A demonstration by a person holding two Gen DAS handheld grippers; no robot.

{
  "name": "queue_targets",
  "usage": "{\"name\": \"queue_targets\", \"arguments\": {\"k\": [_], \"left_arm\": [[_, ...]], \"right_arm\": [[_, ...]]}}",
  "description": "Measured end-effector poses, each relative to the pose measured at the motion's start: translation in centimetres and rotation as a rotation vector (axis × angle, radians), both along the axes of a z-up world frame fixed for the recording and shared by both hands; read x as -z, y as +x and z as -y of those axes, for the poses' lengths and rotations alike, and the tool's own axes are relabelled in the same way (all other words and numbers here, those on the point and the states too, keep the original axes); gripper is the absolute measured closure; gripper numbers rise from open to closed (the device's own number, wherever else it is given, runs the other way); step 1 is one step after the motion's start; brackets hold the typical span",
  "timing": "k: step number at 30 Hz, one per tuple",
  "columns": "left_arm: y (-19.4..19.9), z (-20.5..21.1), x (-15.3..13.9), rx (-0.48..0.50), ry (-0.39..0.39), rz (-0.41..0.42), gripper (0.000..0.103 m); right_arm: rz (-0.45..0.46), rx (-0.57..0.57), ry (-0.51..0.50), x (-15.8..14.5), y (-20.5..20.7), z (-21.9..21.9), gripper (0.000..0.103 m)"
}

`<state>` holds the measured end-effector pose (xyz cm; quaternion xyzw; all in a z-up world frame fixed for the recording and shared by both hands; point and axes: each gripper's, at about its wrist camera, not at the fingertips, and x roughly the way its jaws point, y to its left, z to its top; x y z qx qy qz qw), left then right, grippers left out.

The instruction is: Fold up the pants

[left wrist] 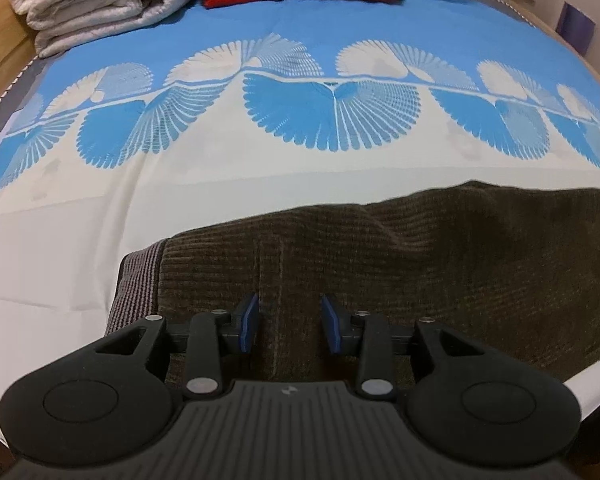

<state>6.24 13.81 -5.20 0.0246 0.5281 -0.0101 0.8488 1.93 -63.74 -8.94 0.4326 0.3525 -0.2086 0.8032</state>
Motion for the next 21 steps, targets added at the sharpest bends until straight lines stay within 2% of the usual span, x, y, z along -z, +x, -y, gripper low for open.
{"name": "queue_targets", "arguments": {"k": [4, 8, 12, 15, 17, 19, 21], "left_arm": [[0.0, 0.6, -0.3, 0.0, 0.003, -0.002, 0.064], [-0.5, 1.0, -0.2, 0.032, 0.015, -0.012, 0.064], [-1.2, -0.1, -0.1, 0.002, -0.005, -0.02, 0.064], [-1.6, -1.9, -0.1, -0.035, -0.027, -0.03, 0.064], [-2.0, -3.6, 0.1, -0.082, -0.054, -0.047, 0.063], [-2.4, -5.7, 0.6, -0.155, -0.081, -0.083, 0.06], [-2.8, -8.2, 1.2, -0.243, -0.109, -0.115, 0.06]], "right_arm": [[-0.123, 0.101, -0.071, -2.6, -5.5, -0.3, 0.094], [-0.217, 0.188, -0.016, -0.8, -9.9, 0.6, 0.094], [-0.247, 0.213, 0.001, 0.4, -10.9, 1.6, 0.095], [-0.21, 0.208, -0.057, -0.6, -10.7, 1.1, 0.095], [-0.274, 0.21, -0.086, -0.1, -10.3, 0.6, 0.095], [-0.346, 0.223, -0.055, 1.2, -9.9, 0.8, 0.094], [-0.372, 0.21, -0.037, 1.8, -9.3, 0.6, 0.092]]}}
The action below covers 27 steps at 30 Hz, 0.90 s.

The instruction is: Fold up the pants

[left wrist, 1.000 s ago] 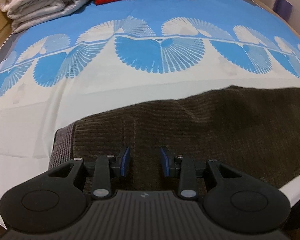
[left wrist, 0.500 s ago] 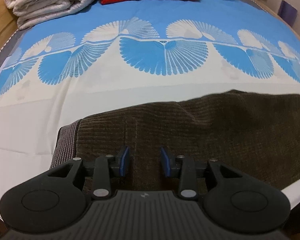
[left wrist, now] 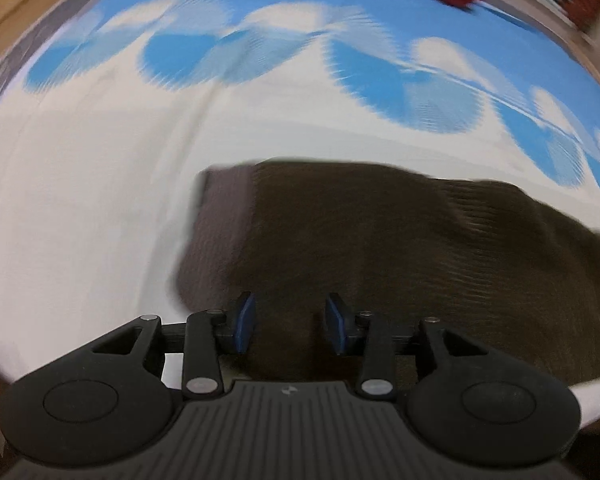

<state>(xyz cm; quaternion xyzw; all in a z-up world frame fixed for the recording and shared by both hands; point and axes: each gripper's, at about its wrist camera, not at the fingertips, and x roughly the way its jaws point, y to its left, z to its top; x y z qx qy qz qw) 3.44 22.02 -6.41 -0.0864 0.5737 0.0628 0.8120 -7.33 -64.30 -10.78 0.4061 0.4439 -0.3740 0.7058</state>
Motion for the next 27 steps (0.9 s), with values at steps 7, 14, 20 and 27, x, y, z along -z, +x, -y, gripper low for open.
{"name": "queue_targets", "arguments": {"k": [7, 14, 20, 27], "left_arm": [[-0.7, -6.0, 1.1, -0.254, -0.079, -0.049, 0.048], [0.7, -4.7, 2.0, -0.2, -0.093, -0.086, 0.084], [-1.8, -4.2, -1.8, -0.194, -0.034, 0.09, 0.088], [-0.5, -2.5, 1.1, -0.055, 0.162, -0.107, 0.059]], "right_arm": [[-0.029, 0.005, 0.022, 1.0, 1.1, -0.4, 0.079], [-0.031, -0.01, 0.003, 1.3, 1.5, -0.4, 0.091], [0.156, -0.024, -0.141, -3.3, 0.3, -1.1, 0.095], [-0.072, 0.003, -0.013, 0.9, 0.7, -0.1, 0.092]]}}
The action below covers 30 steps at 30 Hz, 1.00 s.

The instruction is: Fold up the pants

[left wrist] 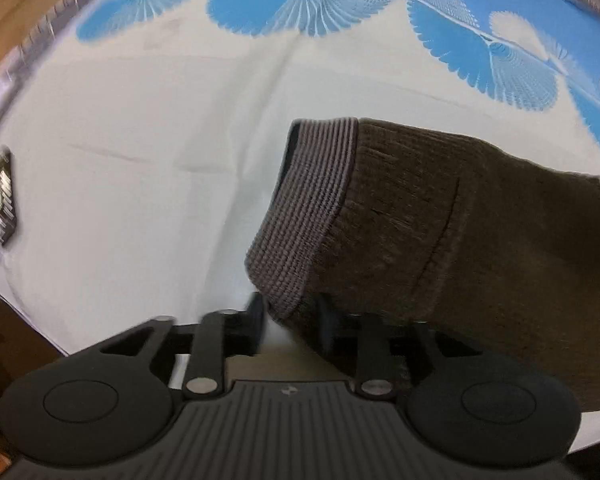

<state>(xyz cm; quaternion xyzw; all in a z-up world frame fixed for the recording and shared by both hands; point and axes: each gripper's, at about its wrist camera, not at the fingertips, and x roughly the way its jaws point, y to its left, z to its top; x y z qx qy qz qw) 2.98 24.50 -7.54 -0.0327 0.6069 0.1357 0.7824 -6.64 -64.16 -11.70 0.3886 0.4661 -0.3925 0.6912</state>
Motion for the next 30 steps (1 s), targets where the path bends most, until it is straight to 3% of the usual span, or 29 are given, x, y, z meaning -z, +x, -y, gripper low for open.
{"name": "queue_targets", "arguments": {"k": [1, 4, 7, 10, 11, 13, 14, 16, 18, 23, 27, 30], "left_arm": [[-0.1, 0.1, -1.0, -0.007, 0.042, 0.045, 0.054], [-0.3, 0.8, -3.9, -0.017, 0.102, 0.224, 0.055], [0.3, 2.9, -4.8, 0.077, 0.056, 0.299, 0.056], [1.2, 5.5, -3.3, 0.196, 0.011, 0.234, 0.056], [1.6, 6.2, -2.0, 0.219, 0.002, 0.165, 0.056], [2.4, 6.6, 2.2, 0.196, -0.006, -0.081, 0.055], [2.5, 6.8, 2.9, 0.206, 0.014, -0.111, 0.053], [2.9, 7.8, 1.9, 0.228, 0.071, -0.062, 0.053], [2.8, 9.0, 0.5, 0.247, 0.094, 0.014, 0.053], [3.8, 12.7, -1.6, 0.32, 0.001, 0.161, 0.053], [4.9, 16.1, -1.4, 0.387, -0.005, 0.19, 0.053], [5.2, 17.6, -1.5, 0.408, -0.014, 0.194, 0.053]], "right_arm": [[-0.013, 0.003, 0.009, 0.3, 0.0, 0.0, 0.089], [0.016, 0.013, -0.02, -0.7, -0.2, -0.1, 0.083], [0.038, 0.006, -0.064, -1.6, -0.8, 0.0, 0.079], [0.073, 0.027, -0.053, -1.7, -1.8, 0.8, 0.079], [0.08, 0.032, -0.047, -1.6, -2.2, 1.0, 0.078], [0.097, 0.037, -0.029, -1.5, -2.6, 1.6, 0.068], [0.1, 0.038, -0.02, -1.2, -2.6, 1.7, 0.066], [0.106, 0.04, 0.009, -0.8, -2.7, 1.9, 0.057], [0.125, 0.036, 0.055, -0.1, -2.7, 2.2, 0.055], [0.119, 0.071, 0.095, 1.3, -2.7, 2.9, 0.055], [0.136, 0.072, 0.104, 1.7, -2.3, 3.2, 0.055], [0.146, 0.042, 0.087, 1.5, -1.9, 3.0, 0.076]]}}
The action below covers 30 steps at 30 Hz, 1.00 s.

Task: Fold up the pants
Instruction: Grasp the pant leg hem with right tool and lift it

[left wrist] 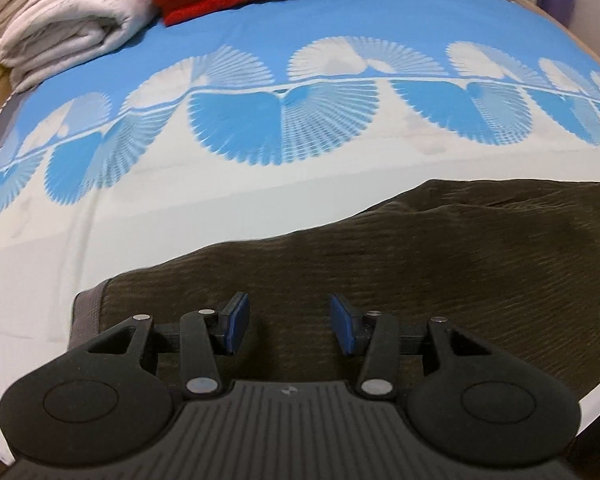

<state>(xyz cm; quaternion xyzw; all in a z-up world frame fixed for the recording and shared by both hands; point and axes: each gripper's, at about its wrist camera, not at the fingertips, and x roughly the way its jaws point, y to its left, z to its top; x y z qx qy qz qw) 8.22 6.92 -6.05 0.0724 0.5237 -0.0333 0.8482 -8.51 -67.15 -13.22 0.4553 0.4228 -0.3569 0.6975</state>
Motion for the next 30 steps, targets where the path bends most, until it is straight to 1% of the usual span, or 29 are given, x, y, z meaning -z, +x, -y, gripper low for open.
{"name": "queue_targets", "arguments": {"k": [1, 3, 8, 10, 11, 13, 14, 16, 18, 19, 20, 22, 23, 24, 25, 26, 28, 29, 30], "left_arm": [[0.4, 0.4, 0.3, 0.004, -0.003, 0.003, 0.053], [0.9, 0.5, 0.4, 0.006, -0.005, 0.006, 0.053], [0.4, -0.4, -0.2, -0.003, -0.01, 0.008, 0.053], [0.1, -0.8, -0.5, -0.004, -0.007, 0.014, 0.053], [-0.1, -1.1, -0.5, -0.006, -0.005, 0.015, 0.053], [-0.4, -1.7, -0.6, -0.015, 0.002, 0.015, 0.053], [-0.5, -2.0, -0.7, -0.02, 0.004, 0.017, 0.053], [-0.8, -2.7, -0.8, -0.034, 0.0, 0.02, 0.053], [-1.2, -3.2, -0.8, -0.043, 0.006, 0.016, 0.053], [-1.3, -3.5, -0.9, -0.046, 0.009, 0.017, 0.053], [-1.5, -3.7, -0.9, -0.047, 0.008, 0.017, 0.053], [-1.8, -4.0, -0.9, -0.046, 0.01, 0.014, 0.053], [-1.9, -4.1, -0.8, -0.045, 0.015, 0.013, 0.053], [-2.0, -4.3, -0.8, -0.044, 0.022, 0.011, 0.053], [-2.1, -4.6, -0.8, -0.044, 0.025, 0.01, 0.053], [-2.2, -4.9, -0.8, -0.048, 0.023, 0.01, 0.053], [-2.3, -5.4, -0.8, -0.056, 0.017, 0.006, 0.053], [-2.4, -5.6, -0.8, -0.059, 0.017, 0.005, 0.053], [-2.4, -5.7, -0.8, -0.061, 0.016, 0.005, 0.053]], "right_arm": [[0.004, -0.006, -0.006, -0.1, 0.1, -0.1, 0.087], [0.02, -0.009, -0.013, -0.4, 0.0, -0.1, 0.09], [0.091, -0.008, -0.042, -2.2, -0.4, -0.5, 0.092], [0.124, -0.025, -0.084, -3.7, -0.2, -1.3, 0.092], [0.146, -0.054, -0.127, -4.8, 0.2, -2.1, 0.092], [0.209, -0.169, -0.27, -7.8, 1.2, -5.0, 0.093], [0.26, -0.263, -0.375, -9.8, 1.9, -7.6, 0.093], [0.374, -0.444, -0.542, -12.8, 2.7, -13.4, 0.093], [0.493, -0.617, -0.671, -14.8, 2.8, -19.5, 0.093], [0.567, -0.726, -0.725, -15.4, 2.5, -23.2, 0.093], [0.629, -0.83, -0.757, -15.7, 2.0, -26.4, 0.093], [0.711, -1.046, -0.771, -15.2, 1.2, -32.4, 0.093], [0.713, -1.155, -0.753, -14.4, 1.0, -35.1, 0.092], [0.687, -1.262, -0.724, -13.3, 0.9, -37.5, 0.092], [0.629, -1.382, -0.675, -11.6, 1.1, -39.8, 0.092], [0.562, -1.478, -0.626, -9.9, 1.2, -41.5, 0.092], [0.378, -1.687, -0.5, -5.6, 1.3, -44.6, 0.092], [0.302, -1.765, -0.483, -3.8, 0.9, -45.6, 0.091], [0.276, -1.808, -0.522, -3.0, 0.4, -46.3, 0.089]]}}
